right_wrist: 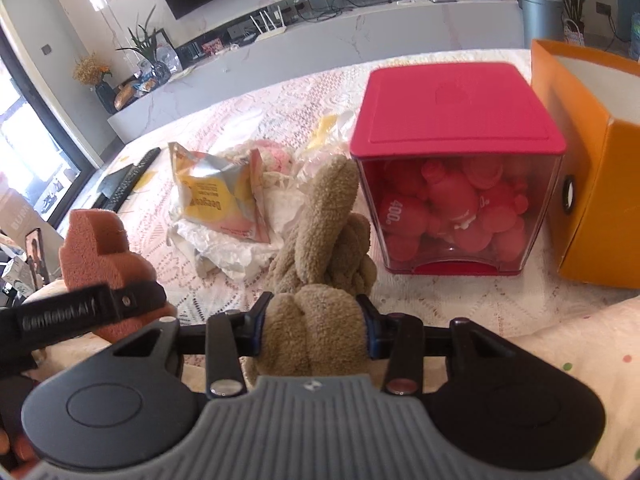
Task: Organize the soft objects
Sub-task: 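Lift the sponge with the left tool while the right tool lifts the plush toy, then carry the sponge and plush toy over the orange box and lower them inside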
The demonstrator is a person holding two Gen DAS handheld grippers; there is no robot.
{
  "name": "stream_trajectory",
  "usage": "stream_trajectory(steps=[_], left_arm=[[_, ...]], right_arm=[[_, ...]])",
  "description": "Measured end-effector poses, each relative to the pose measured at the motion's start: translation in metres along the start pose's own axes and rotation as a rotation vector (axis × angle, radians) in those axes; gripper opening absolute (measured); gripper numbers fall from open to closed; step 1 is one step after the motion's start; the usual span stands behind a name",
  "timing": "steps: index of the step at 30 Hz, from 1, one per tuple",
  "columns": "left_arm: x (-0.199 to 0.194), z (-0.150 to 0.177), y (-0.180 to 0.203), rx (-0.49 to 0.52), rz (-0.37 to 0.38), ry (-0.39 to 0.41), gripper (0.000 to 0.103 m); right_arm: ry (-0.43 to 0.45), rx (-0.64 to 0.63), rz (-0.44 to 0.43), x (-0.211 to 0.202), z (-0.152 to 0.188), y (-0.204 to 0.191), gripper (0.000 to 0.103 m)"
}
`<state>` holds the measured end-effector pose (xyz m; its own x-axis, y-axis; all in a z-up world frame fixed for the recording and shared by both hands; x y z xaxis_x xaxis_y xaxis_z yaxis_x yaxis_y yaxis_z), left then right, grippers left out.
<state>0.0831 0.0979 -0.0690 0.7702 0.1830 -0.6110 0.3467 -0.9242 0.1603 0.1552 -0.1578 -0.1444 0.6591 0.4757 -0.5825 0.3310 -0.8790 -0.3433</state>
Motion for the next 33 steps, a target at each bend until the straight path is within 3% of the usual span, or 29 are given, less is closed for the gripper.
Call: stream_trajectory(steps=[6,10,15,21,28,33], left_arm=[[-0.012,-0.006,0.005,0.051,0.056,0.031,0.078],[-0.030,-0.009,0.017,0.123,0.081,0.093,0.078],[-0.044,-0.026,0.031,0.165,0.168,0.151,0.078],[-0.050,-0.051,0.060,0.230,0.296,0.140,0.078],[-0.045,-0.067,0.132,0.458,0.449,0.150,0.078],[-0.021,-0.078,0.200,0.611,0.585,0.063,0.078]], right_arm=[[0.081,-0.019,-0.032,-0.036,-0.012,-0.003,0.042],[0.120,-0.006,-0.037,-0.058,-0.019,0.002,0.042],[0.154,0.012,-0.036,-0.077,-0.026,0.010,0.042],[0.216,0.012,-0.014,-0.106,-0.048,0.027,0.042],[0.298,0.050,0.082,-0.140,-0.087,0.074,0.043],[0.310,0.050,0.171,-0.154,-0.114,0.112,0.043]])
Point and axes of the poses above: each gripper's, at about its wrist camera, not at the fingertips, and x roughly the way its jaws point, y to its right, z to its underside, the point moved 1 cm from there along x, roughly the way its jaws point, and after that the axes turned 11 degrees about y, right-handed, at the moved point
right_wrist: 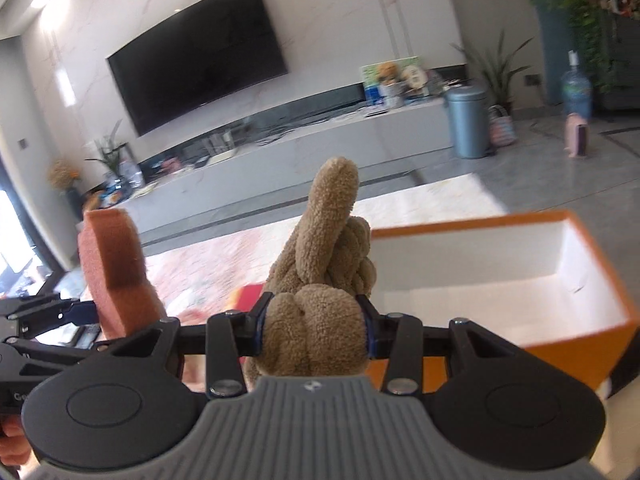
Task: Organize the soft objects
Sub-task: 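Carry the sponge and plush toy over the orange box and lower them inside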
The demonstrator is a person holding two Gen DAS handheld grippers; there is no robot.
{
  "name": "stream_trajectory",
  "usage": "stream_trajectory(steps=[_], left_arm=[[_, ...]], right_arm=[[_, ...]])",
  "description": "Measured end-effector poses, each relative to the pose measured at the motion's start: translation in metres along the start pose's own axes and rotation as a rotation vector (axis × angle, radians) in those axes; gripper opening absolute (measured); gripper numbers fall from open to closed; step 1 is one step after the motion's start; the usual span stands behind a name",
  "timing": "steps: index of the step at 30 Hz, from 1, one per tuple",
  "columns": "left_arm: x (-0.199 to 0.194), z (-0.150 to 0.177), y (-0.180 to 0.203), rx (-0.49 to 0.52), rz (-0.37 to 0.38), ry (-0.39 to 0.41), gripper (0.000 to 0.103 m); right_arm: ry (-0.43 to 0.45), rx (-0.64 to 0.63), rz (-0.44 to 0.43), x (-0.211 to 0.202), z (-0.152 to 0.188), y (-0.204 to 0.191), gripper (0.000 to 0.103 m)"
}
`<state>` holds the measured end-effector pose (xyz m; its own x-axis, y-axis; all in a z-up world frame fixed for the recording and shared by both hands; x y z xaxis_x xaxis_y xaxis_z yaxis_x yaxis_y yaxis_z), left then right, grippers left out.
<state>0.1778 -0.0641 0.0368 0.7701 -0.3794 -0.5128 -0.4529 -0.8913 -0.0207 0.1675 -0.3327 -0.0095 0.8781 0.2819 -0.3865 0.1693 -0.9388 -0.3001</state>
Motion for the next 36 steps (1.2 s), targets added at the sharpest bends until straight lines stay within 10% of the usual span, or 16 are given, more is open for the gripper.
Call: stream_trajectory(steps=[8,17,36], left_arm=[[0.098,-0.044,0.024,0.016,0.187,-0.175,0.078],[0.192,-0.023,0.052,0.067,0.293,-0.463,0.079],[0.245,-0.006,0.079,0.152,0.257,-0.674,0.088]], right_arm=[[-0.077,-0.029,0.136,0.034,-0.026,0.060,0.043],[-0.271,0.017,0.149,0.087,-0.001,0.116,0.043],[-0.423,0.181,0.028,0.138,0.031,0.137,0.039]])
Point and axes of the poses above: each gripper's, at about its wrist camera, not at the fingertips, and x roughly the way its jaws point, y to its right, z to its underside, the point moved 1 cm from there along x, roughly the way its jaws point, and after that the axes turned 11 degrees about y, right-handed, at the moved point
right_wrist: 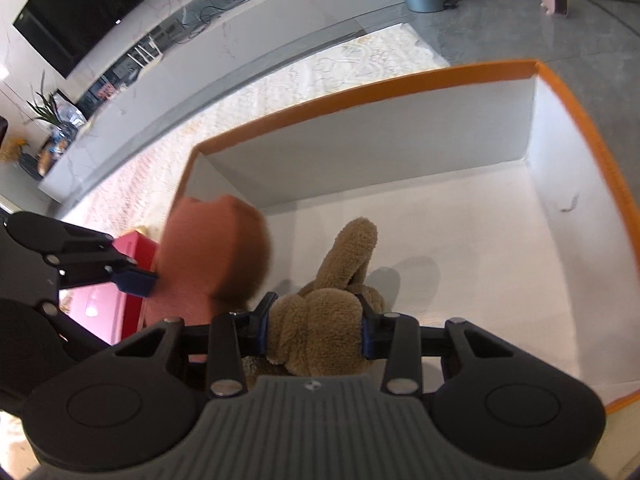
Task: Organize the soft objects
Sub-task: 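Carry the sponge and plush toy over the orange box and lower them inside, then open both tools to release sponge and plush toy into the orange box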
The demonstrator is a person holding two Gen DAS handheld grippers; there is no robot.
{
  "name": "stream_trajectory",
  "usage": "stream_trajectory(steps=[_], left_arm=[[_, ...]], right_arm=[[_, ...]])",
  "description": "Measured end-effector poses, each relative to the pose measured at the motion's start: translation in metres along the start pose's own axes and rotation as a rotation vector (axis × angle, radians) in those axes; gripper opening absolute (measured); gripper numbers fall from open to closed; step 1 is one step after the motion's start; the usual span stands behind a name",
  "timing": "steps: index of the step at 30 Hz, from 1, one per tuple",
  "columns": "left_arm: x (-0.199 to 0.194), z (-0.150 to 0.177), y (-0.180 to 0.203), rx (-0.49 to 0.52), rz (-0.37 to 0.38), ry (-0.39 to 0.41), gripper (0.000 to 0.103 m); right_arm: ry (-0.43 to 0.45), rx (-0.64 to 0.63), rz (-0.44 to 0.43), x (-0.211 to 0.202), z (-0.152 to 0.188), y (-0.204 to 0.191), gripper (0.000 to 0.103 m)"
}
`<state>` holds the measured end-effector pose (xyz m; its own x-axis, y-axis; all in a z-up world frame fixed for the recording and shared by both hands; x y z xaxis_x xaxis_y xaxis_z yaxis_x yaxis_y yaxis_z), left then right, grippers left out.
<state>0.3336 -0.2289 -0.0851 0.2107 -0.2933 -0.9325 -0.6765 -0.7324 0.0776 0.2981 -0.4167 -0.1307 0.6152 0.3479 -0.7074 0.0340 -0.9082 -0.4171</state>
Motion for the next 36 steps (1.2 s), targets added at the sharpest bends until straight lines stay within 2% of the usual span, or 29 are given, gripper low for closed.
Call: stream_trajectory(steps=[6,9,12,15,17,18,22,25,28,33,36], left_arm=[[-0.011,0.002,-0.004,-0.004,0.010,0.018,0.092],[-0.020,0.000,-0.005,-0.014,-0.012,0.051,0.097],[-0.029,0.001,-0.001,-0.019,-0.021,0.060,0.097],[-0.036,0.009,-0.003,-0.048,-0.042,0.087,0.076],[-0.045,0.015,-0.005,-0.091,-0.042,0.120,0.074],[-0.050,0.020,-0.006,-0.119,-0.056,0.144,0.069],[-0.066,0.036,-0.004,-0.183,-0.077,0.205,0.054],[-0.071,0.046,-0.007,-0.234,-0.067,0.230,0.045],[-0.071,0.053,-0.012,-0.272,-0.066,0.249,0.042],[-0.078,0.069,-0.021,-0.334,-0.038,0.280,0.041],[-0.084,0.079,-0.022,-0.364,-0.030,0.303,0.041]], right_arm=[[0.008,-0.027,0.013,0.001,0.002,-0.010,0.039],[0.012,-0.053,0.055,-0.002,0.001,-0.010,0.041],[0.010,-0.062,0.083,-0.006,-0.001,-0.007,0.041],[0.000,-0.058,0.089,-0.004,-0.002,-0.005,0.042],[-0.005,-0.045,0.081,-0.003,-0.002,-0.004,0.045],[-0.007,-0.040,0.074,-0.001,-0.001,-0.005,0.045],[-0.017,-0.066,0.075,0.010,0.004,-0.014,0.038],[0.016,-0.131,0.056,0.016,0.006,-0.028,0.035],[0.040,-0.154,-0.011,0.022,0.003,-0.036,0.032],[0.022,-0.151,-0.080,0.034,0.000,-0.043,0.030],[0.035,-0.218,-0.021,0.031,0.002,-0.052,0.031]])
Point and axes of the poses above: each gripper's, at about its wrist camera, not at the fingertips, and x roughly the way its jaws point, y to its right, z to its underside, the point moved 1 cm from there along x, roughly the way its jaws point, and after that the axes turned 11 degrees about y, right-handed, at the moved point
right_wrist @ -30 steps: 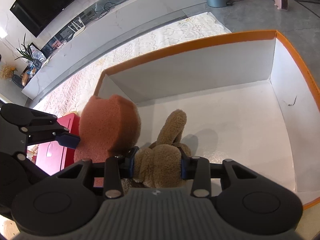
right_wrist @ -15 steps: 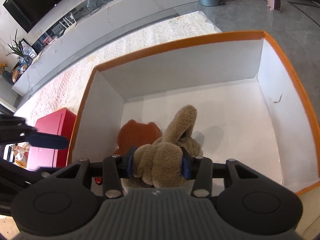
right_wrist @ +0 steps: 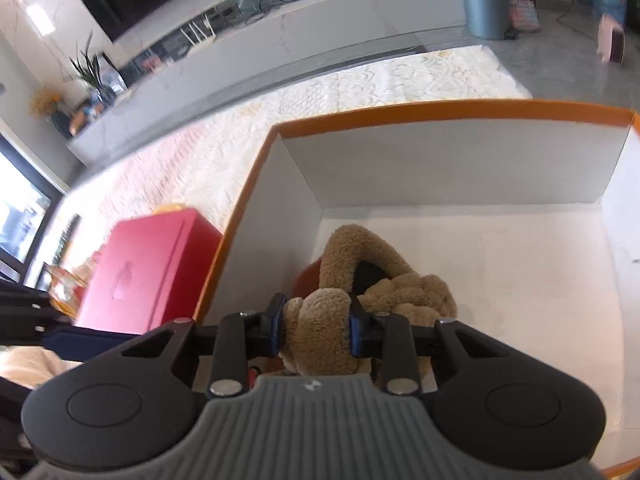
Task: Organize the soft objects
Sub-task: 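Open both tools to release sponge and plush toy into the orange box, then move the left tool to the silver snack bag and grasp its edge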
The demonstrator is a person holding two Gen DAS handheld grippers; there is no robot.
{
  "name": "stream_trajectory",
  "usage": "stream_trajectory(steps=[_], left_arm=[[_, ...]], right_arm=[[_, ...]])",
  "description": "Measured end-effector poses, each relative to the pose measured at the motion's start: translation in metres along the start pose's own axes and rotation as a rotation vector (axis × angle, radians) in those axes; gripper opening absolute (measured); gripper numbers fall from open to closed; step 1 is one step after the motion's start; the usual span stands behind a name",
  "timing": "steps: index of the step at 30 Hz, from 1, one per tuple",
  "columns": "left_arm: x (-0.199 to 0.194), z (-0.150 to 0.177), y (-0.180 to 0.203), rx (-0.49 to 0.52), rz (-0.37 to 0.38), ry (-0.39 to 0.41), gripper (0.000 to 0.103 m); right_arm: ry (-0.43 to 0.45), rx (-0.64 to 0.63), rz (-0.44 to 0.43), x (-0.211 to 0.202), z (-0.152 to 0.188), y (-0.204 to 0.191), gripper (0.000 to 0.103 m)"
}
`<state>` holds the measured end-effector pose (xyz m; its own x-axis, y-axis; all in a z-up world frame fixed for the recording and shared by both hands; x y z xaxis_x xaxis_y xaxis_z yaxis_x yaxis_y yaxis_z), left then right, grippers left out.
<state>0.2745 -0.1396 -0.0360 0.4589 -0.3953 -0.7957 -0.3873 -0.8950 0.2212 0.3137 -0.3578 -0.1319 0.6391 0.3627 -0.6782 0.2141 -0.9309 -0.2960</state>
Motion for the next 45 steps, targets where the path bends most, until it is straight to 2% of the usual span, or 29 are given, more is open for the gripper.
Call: stream_trajectory(steps=[2,8,11,14,19,26,29,33,37,39,41,45], left_arm=[[-0.006,0.004,-0.003,-0.019,0.005,0.020,0.041],[-0.029,0.017,-0.004,-0.036,0.004,0.099,0.041],[-0.047,0.027,-0.006,-0.047,-0.003,0.156,0.041],[-0.068,0.043,-0.012,-0.066,-0.015,0.211,0.041],[-0.094,0.079,-0.029,-0.140,-0.023,0.317,0.041],[-0.125,0.130,-0.065,-0.218,-0.150,0.423,0.041],[-0.133,0.149,-0.085,-0.277,-0.194,0.420,0.039],[-0.142,0.170,-0.110,-0.321,-0.260,0.400,0.034],[-0.150,0.183,-0.134,-0.360,-0.284,0.401,0.033],[-0.153,0.185,-0.145,-0.377,-0.286,0.408,0.033],[-0.152,0.184,-0.153,-0.387,-0.285,0.414,0.033],[-0.143,0.180,-0.166,-0.397,-0.279,0.416,0.033]], right_arm=[[0.011,-0.012,0.033,-0.006,-0.001,-0.004,0.038],[0.030,-0.015,0.112,-0.029,-0.003,-0.007,0.042],[0.066,-0.042,0.149,-0.046,-0.002,-0.013,0.053],[0.115,-0.071,0.176,-0.066,0.000,-0.028,0.055],[0.245,-0.108,0.137,-0.098,0.019,-0.069,0.055],[0.390,-0.145,0.013,-0.113,0.073,-0.133,0.055],[0.381,-0.159,-0.024,-0.103,0.093,-0.160,0.054],[0.327,-0.201,-0.097,-0.081,0.111,-0.196,0.051],[0.265,-0.258,-0.135,-0.055,0.118,-0.226,0.046],[0.238,-0.286,-0.145,-0.043,0.119,-0.237,0.041],[0.216,-0.320,-0.156,-0.030,0.116,-0.248,0.030],[0.212,-0.411,-0.140,-0.010,0.107,-0.266,0.023]])
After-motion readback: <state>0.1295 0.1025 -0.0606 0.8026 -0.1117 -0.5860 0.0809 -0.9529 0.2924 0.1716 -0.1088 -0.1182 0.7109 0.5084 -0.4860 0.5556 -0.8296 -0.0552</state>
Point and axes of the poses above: each gripper's, at about its wrist camera, not at the fingertips, and x roughly the way its jaws point, y to its right, z to its underside, the point moved 1 cm from there along x, roughly the way its jaws point, and after that the axes turned 11 degrees about y, right-handed, at the moved point
